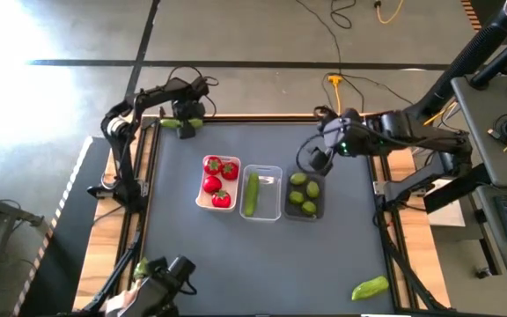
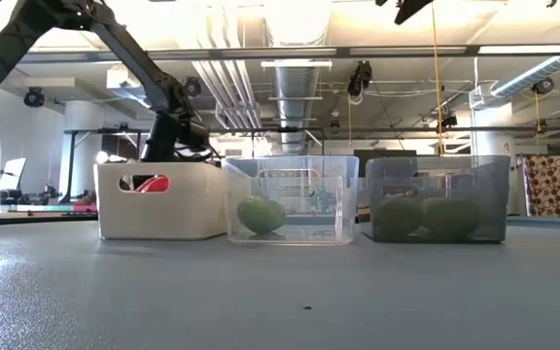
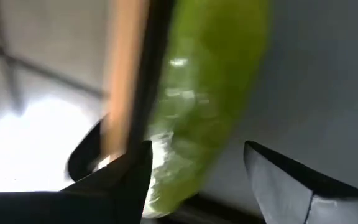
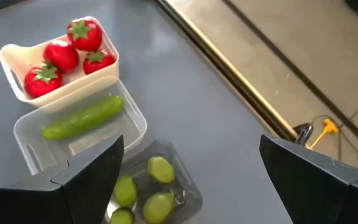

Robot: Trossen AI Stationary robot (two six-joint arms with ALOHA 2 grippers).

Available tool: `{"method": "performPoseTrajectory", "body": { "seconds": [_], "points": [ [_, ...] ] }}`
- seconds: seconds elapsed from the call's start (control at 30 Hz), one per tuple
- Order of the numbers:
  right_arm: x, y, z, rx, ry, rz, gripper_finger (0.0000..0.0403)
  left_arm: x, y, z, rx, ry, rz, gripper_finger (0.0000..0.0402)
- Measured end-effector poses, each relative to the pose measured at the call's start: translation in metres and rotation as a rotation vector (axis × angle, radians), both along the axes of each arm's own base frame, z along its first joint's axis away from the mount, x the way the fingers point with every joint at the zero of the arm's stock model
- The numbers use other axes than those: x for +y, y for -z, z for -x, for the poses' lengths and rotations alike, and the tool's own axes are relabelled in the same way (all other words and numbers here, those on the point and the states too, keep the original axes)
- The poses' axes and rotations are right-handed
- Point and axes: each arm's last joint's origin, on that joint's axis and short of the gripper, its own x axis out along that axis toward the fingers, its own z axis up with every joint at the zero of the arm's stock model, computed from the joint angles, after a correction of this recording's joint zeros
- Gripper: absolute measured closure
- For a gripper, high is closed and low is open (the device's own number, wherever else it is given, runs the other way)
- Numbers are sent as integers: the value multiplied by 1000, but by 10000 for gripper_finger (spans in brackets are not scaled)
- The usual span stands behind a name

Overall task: Sort produce into baskets
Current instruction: Put the green cucumber into the transparent bin

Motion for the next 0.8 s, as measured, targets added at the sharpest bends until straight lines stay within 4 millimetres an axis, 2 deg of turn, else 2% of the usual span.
{"method": "performPoseTrajectory", "body": {
  "seconds": [0.2,0.33,0.5,0.67,0.8],
  "points": [
    [-3,1,0,6,-19,-36,35,0,11,0,-20,-13,65,176],
    [-3,1,1,8,-19,-35,35,-3,14,-4,-93,-33,118,185],
    [-2,1,2,24,-32,-33,35,-9,15,-11,-144,-84,142,224],
    [1,-3,10,13,-59,-39,35,-25,14,-24,-233,-184,258,298],
    [9,-7,20,12,-91,-54,35,-46,-5,-41,-307,-250,282,300]
  ]
}}
